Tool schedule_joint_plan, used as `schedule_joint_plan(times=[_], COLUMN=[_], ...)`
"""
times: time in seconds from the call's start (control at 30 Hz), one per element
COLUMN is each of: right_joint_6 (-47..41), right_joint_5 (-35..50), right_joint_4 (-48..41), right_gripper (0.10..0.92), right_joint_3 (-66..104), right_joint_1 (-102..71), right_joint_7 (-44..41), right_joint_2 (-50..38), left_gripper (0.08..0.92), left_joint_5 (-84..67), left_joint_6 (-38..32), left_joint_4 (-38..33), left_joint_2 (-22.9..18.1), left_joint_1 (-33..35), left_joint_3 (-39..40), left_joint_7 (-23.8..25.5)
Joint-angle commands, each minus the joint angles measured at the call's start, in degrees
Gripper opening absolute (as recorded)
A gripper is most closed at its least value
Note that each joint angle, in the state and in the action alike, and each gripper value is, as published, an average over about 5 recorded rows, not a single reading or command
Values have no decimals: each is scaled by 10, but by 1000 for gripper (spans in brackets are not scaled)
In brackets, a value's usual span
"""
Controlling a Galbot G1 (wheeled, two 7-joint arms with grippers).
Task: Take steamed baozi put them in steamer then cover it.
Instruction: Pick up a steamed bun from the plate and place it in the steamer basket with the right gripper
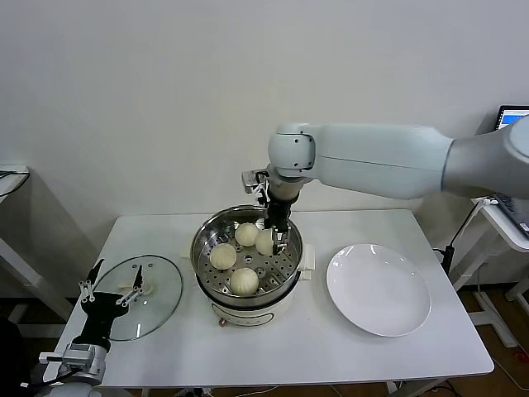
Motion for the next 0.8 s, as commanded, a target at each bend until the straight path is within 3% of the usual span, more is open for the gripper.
schedule_joint_plan(times=[0.03,0.8], right_joint_6=[-4,-4], right_joint_5=[-25,-61], right_joint_4=[-50,-61], right_gripper=[687,687], right_joint_3=[6,22], right_joint_1=[-52,-92], right_joint_7=[-1,-4], right_joint_2=[25,19], left_gripper=[823,823], left_joint_5=[-1,-1], left_joint_6=[1,1], left_joint_4=[3,4], left_joint_2=[1,0], left_joint_1=[-1,-2], left_joint_3=[-3,-9], left_joint_7=[0,-1])
